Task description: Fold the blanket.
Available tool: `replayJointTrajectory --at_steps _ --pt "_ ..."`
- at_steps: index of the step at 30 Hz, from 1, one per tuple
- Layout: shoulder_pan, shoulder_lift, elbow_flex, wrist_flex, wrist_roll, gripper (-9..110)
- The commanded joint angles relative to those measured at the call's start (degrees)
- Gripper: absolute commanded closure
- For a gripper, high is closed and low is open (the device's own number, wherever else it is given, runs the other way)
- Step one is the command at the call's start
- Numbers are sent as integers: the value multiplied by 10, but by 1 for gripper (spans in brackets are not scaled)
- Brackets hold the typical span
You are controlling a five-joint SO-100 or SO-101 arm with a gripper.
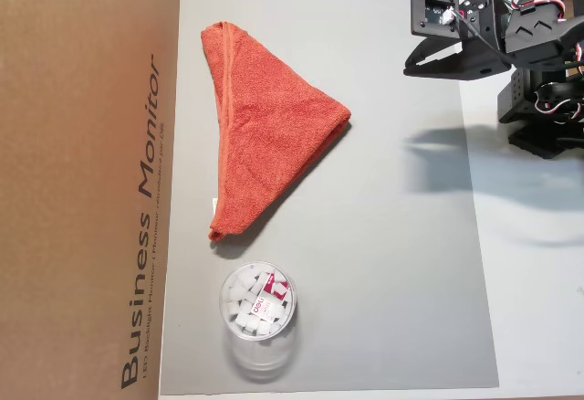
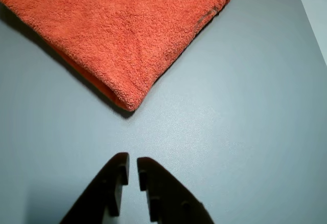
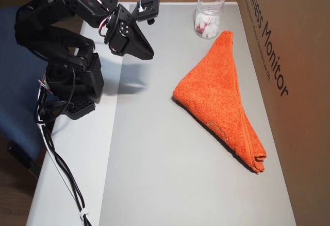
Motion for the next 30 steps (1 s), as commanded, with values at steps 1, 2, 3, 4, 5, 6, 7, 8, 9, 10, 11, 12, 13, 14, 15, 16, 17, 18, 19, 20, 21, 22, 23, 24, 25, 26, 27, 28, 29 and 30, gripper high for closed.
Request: replayJointTrajectory --at_steps 1,2,3,4,5,6,7,8,9,10,11,12,13,14,15,16,17,18,19,20,21,22,23,24,25,26,27,28,29,30 --pt "1 28 14 -6 -4 102" --pt "1 35 24 -6 -4 102" --pt "2 44 33 -6 -4 102" --pt "3 53 45 -6 -4 102" --pt "4 63 55 -6 -4 102" --pt "4 73 67 -6 -4 102" --pt "4 84 78 -6 -4 102" --pt "4 98 91 -6 -4 102" --pt "4 110 102 -6 -4 102" --pt "4 122 114 -6 -4 102" --pt "4 134 126 -6 -4 102" --pt "4 147 139 -6 -4 102" --pt "4 159 150 -6 -4 102" --pt "4 172 161 -6 -4 102" --pt "4 184 171 -6 -4 102" --pt "4 194 180 -6 -4 102" --pt "4 204 188 -6 -4 102" --pt "4 214 196 -6 -4 102" --pt "3 221 203 -6 -4 102" --pt "3 228 211 -6 -4 102" --pt "3 235 221 -6 -4 102" --pt "4 241 229 -6 -4 102" --pt "4 248 239 -6 -4 102" --pt "4 254 248 -6 -4 102" --pt "5 262 257 -6 -4 102" --pt "5 269 264 -6 -4 101" --pt "5 278 271 -6 -4 101" --pt "5 287 279 -6 -4 101" --pt "5 295 287 -6 -4 101" --pt "5 303 294 -6 -4 101"
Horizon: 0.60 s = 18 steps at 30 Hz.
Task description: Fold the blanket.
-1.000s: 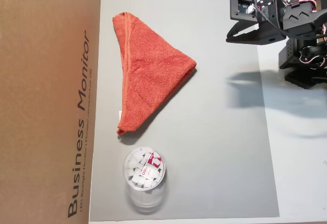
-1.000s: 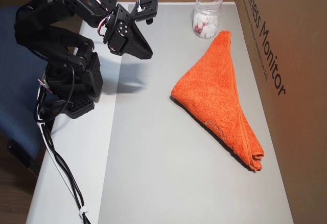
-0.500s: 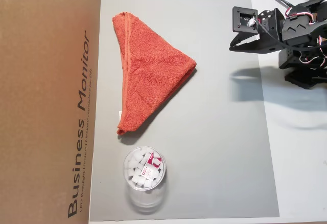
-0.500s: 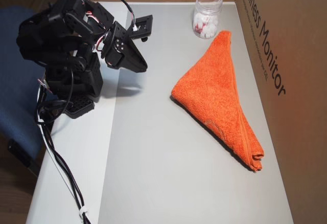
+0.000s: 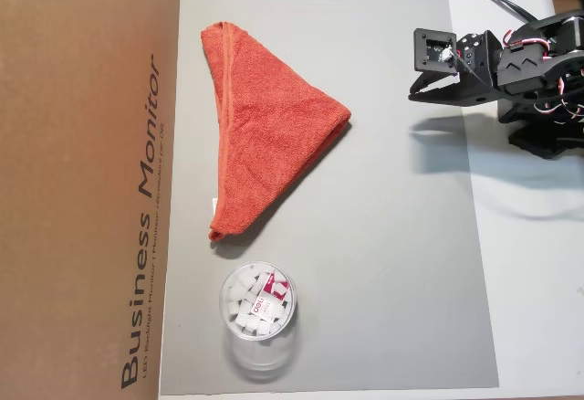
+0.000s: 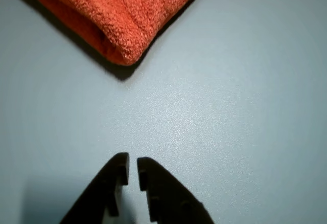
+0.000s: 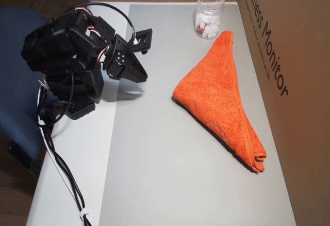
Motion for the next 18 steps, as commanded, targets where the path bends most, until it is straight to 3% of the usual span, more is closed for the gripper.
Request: replayJointTrajectory --at_steps 1,18 --pt "2 21 10 -7 -4 101" --pt "1 24 102 -78 5 102"
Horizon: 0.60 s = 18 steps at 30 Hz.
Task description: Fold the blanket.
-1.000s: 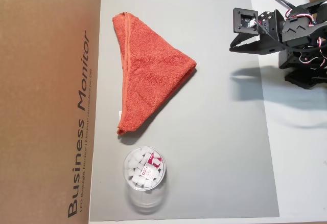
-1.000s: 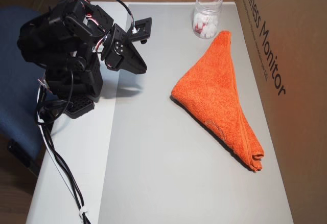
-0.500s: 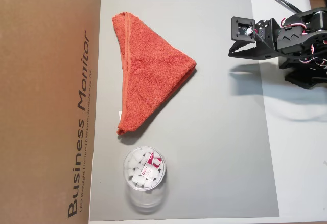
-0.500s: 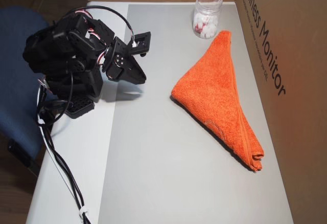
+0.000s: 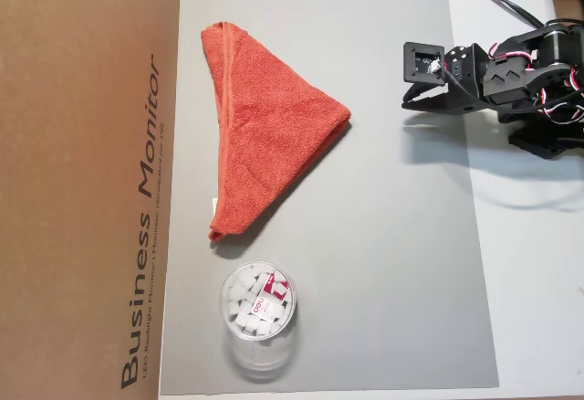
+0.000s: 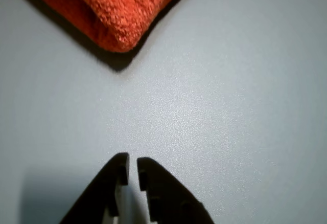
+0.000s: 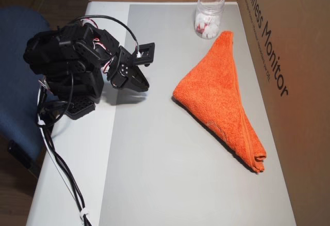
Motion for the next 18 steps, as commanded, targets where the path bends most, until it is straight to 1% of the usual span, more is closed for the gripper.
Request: replayJointTrajectory --at_steps 1,4,12,18 --pt "-2 4 7 -12 2 102" --pt "-1 4 7 2 2 102" --pt "-1 4 7 86 2 102" --pt "-1 4 7 178 2 102"
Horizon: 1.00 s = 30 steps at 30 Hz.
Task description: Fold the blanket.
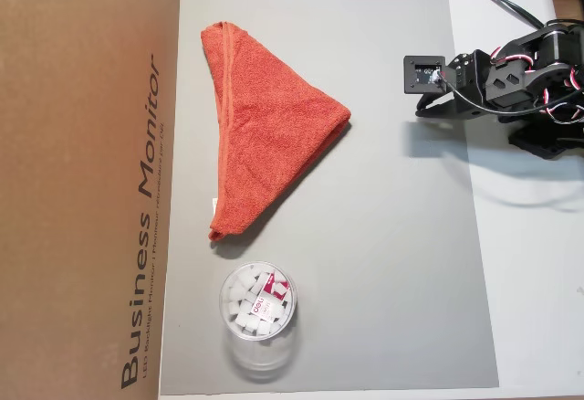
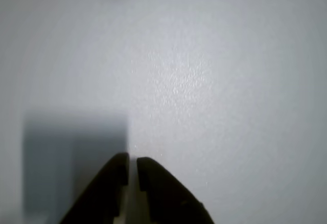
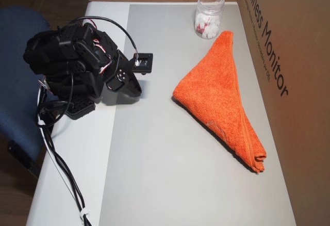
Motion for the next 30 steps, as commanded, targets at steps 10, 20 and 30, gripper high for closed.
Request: replayJointTrajectory --at_steps 10,20,30 --pt "-1 4 6 59 -4 102" --pt "-2 4 6 59 -6 102" --pt "-2 4 6 59 -7 102"
